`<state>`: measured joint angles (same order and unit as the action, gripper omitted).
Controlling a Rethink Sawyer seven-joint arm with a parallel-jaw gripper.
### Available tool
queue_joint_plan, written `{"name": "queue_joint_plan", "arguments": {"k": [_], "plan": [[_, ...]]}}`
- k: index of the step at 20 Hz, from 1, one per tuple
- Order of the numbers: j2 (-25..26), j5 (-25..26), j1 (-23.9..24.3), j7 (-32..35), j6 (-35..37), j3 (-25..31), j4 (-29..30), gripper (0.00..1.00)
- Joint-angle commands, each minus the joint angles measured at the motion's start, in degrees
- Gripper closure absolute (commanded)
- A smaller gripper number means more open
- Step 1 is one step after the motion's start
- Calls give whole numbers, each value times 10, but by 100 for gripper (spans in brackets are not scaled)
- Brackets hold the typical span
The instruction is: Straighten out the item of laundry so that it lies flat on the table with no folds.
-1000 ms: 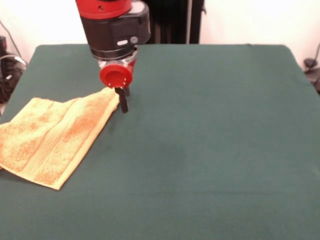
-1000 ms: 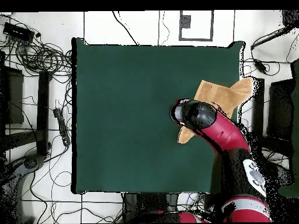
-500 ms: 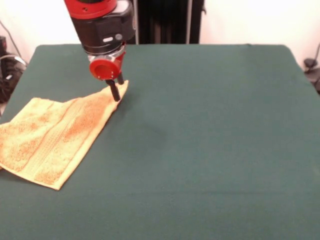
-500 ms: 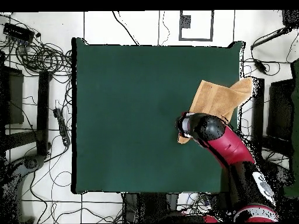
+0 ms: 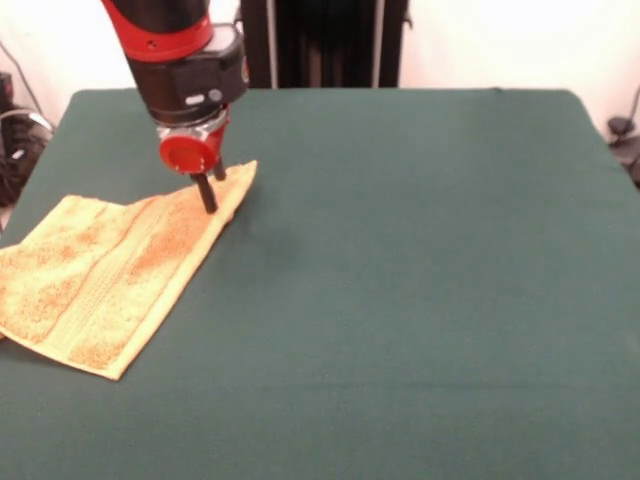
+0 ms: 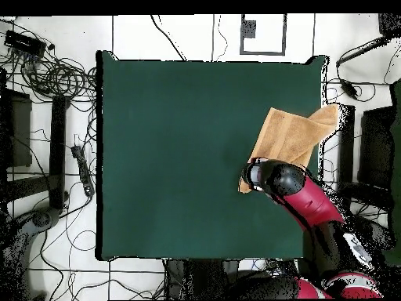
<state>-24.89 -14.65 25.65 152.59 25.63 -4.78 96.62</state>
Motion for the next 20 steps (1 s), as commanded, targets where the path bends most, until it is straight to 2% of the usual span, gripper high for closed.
{"name": "queue_joint_plan", "arguments": {"k": [1,3,6,12,18,19,20], "plan": [[77,19,-13,10,-75,86,25,0],[89,10,-21,28,-83,80,20,0],[105,-10,-53,64,-57,43,-5,0],[133,-9,-36,47,-82,58,-24,0],[124,-8,-36,44,-60,55,-20,0],[124,-10,-44,49,-49,46,-23,100],[124,-10,-45,49,-46,45,-24,100]]}}
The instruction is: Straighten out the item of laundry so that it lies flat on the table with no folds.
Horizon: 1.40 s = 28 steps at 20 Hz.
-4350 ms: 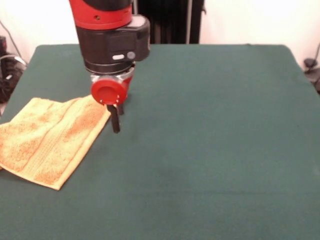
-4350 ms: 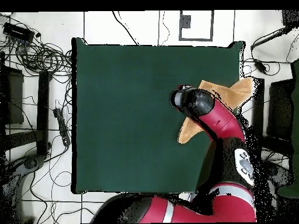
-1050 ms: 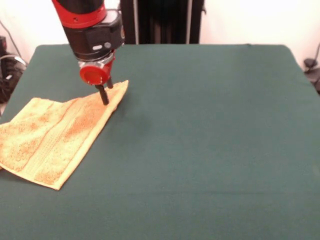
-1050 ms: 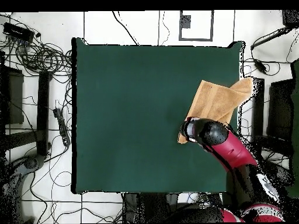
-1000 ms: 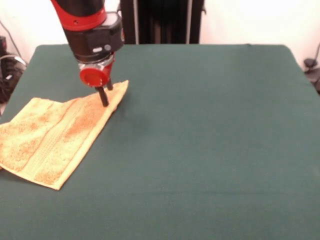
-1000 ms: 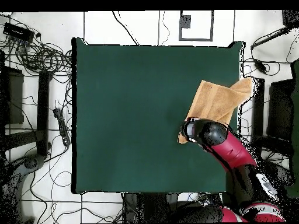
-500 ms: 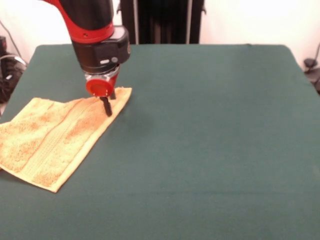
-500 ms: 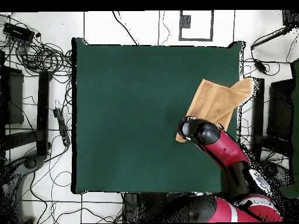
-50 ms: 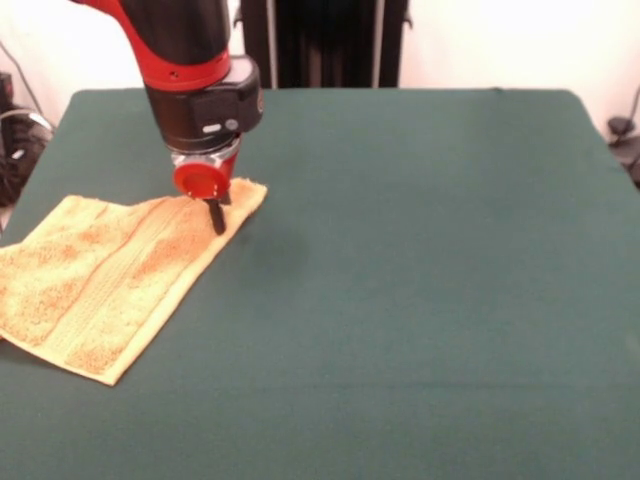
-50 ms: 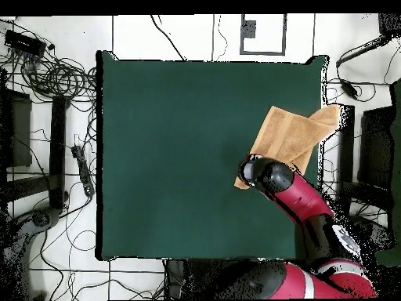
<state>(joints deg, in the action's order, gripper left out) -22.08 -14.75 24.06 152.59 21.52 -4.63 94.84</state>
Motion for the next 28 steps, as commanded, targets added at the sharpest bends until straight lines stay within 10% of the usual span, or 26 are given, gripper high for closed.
{"name": "queue_joint_plan", "arguments": {"k": [1,12,20,28], "plan": [[95,-9,-30,49,-1,42,-8,100],[95,-51,-8,93,-58,85,22,100],[78,-199,-79,249,-54,39,45,100],[91,-275,-95,239,-32,23,18,100]]}}
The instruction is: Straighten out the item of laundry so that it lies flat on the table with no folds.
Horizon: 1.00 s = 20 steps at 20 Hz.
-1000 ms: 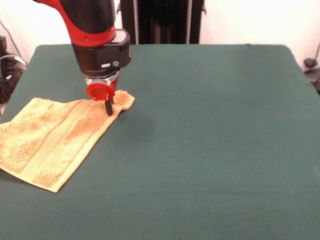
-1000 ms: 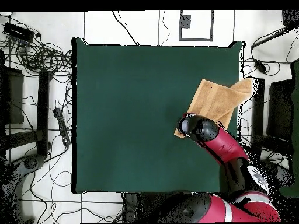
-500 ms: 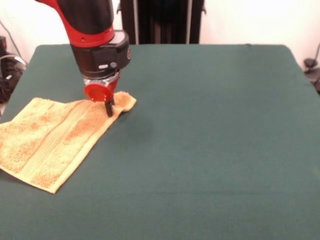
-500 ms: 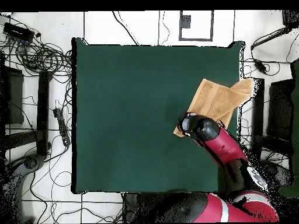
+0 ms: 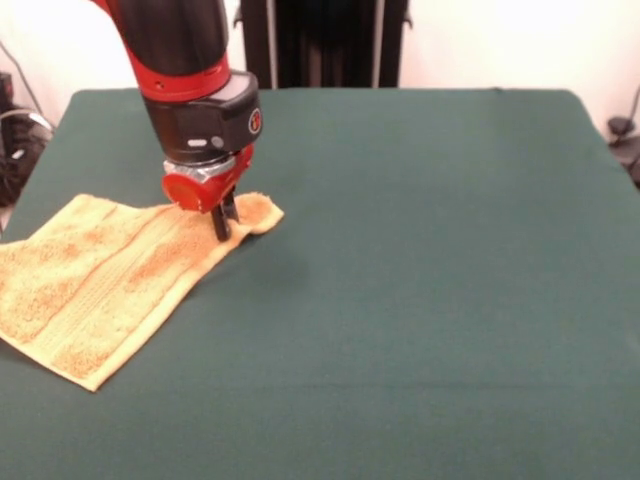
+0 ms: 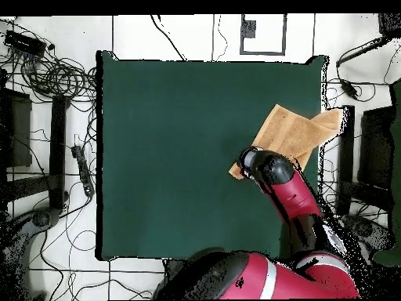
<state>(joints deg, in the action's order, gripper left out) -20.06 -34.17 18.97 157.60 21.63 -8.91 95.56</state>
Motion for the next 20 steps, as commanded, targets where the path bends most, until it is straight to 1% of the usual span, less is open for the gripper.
{"name": "queue_joint_plan", "arguments": {"k": [1,4,7,11,20], "plan": [[74,-87,-48,190,-29,63,7,100],[94,-108,-77,214,-14,36,-26,100],[103,-123,-94,227,8,20,-49,100],[117,-138,-109,228,19,1,-73,100],[136,-178,-124,230,21,-23,-95,100]]}}
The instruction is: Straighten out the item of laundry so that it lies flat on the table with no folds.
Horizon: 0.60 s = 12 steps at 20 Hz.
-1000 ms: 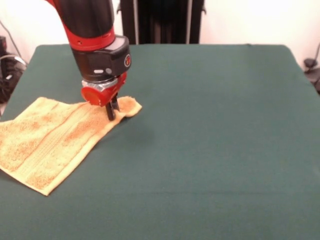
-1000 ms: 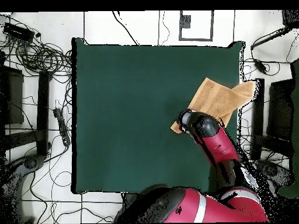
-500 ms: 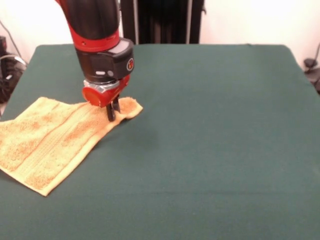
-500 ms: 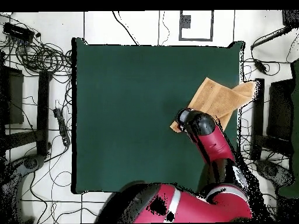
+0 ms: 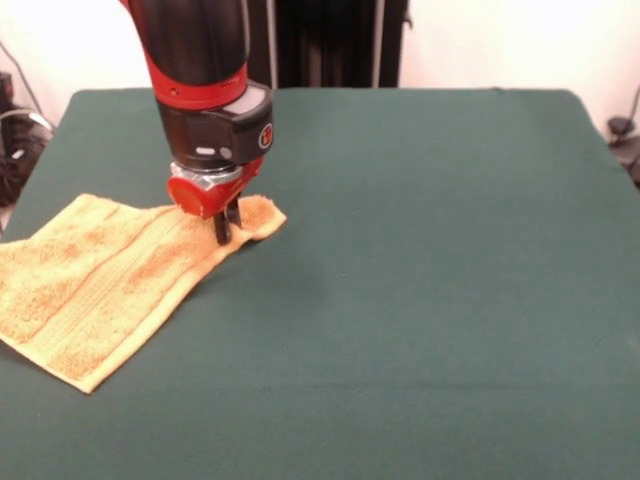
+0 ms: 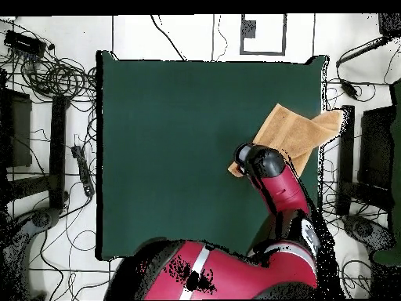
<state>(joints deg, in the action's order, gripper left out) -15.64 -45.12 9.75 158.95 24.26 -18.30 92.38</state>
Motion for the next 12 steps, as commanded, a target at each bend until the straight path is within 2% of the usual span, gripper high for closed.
{"name": "queue_joint_plan", "arguments": {"k": [1,6,9,12], "plan": [[93,-74,-31,218,-3,71,-65,100],[97,-96,-23,189,-32,87,-63,100],[84,-112,-8,156,-65,117,-40,100],[71,-99,1,110,-67,126,-26,100]]}}
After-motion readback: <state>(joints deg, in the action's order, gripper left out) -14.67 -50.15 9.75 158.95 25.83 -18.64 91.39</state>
